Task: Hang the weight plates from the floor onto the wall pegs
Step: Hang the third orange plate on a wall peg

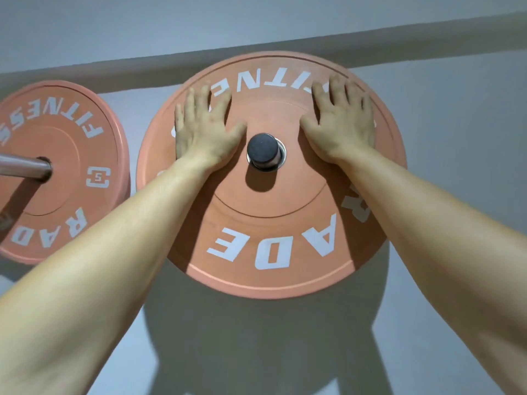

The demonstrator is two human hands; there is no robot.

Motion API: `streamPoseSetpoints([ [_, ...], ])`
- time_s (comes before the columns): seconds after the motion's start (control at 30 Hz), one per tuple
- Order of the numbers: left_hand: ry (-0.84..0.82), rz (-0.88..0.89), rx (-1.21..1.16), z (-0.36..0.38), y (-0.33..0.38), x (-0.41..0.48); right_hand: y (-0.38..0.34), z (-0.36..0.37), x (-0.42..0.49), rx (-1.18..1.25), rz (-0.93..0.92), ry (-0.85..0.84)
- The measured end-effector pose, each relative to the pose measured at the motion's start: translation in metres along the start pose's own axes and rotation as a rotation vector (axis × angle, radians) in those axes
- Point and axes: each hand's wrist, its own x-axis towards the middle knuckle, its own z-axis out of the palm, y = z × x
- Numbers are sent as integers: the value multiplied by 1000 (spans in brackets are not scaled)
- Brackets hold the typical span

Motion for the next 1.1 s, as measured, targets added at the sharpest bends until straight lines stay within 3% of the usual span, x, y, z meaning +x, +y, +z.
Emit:
streamPoseSetpoints([
  [0.1, -58, -22, 93, 2, 12, -12, 6, 8, -13, 37, 5, -30],
  [0.23, 17, -5, 166, 1, 18, -17, 17, 18, -25, 48, -19, 15],
  [0.7, -85, 61, 165, 48, 11, -9, 34, 59, -20, 14, -21, -54],
  [0.87, -12, 58, 180, 68, 9, -7, 35, 81, -22, -6, 5, 46],
  [1.1, -8, 17, 89, 72, 11, -24, 29, 86, -43, 5, 28, 10],
])
